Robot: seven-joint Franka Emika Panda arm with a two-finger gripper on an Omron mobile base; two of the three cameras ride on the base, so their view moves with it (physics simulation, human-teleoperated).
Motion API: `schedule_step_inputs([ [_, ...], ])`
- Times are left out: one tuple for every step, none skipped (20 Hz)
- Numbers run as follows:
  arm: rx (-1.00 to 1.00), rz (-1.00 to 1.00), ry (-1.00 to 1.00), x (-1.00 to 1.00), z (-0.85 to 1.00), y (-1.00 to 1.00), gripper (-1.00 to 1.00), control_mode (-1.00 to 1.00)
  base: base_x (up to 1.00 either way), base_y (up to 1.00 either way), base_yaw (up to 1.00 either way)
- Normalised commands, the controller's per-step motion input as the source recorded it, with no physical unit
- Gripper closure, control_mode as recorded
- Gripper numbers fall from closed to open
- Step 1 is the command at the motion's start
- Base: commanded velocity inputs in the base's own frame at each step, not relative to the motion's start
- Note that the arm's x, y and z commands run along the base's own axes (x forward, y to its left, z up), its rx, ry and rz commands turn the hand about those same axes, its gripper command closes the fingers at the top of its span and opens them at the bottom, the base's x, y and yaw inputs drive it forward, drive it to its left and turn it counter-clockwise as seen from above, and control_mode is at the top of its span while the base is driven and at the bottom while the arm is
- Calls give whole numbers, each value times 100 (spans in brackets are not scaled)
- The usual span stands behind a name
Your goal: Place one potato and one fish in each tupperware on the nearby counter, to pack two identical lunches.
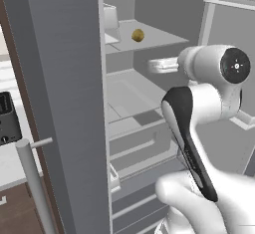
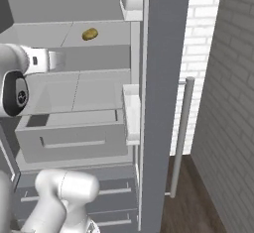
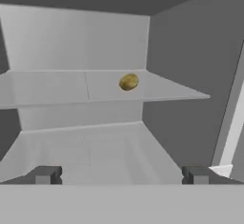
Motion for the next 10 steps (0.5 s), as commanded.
schedule_step_inputs([
  [0,0,-3,31,100,0,-100,-100,0,0,0],
  [0,0,0,14,100,-4,-100,-100,0,0,0],
  [0,0,13,24,100,-14,-100,-100,0,0,0],
  [8,0,44,50,100,-27,-100,-100,0,0,0],
  [16,3,60,71,100,-53,-100,-100,0,0,0],
  [22,7,53,71,91,-57,-100,-100,0,0,0],
  [17,7,38,56,67,-41,-100,-100,0,0,0],
  [8,9,2,0,10,-21,-100,-100,0,0,0],
  [0,0,7,0,-5,0,-100,-100,0,0,0],
  [0,2,3,7,-26,0,-100,-100,0,0,0],
])
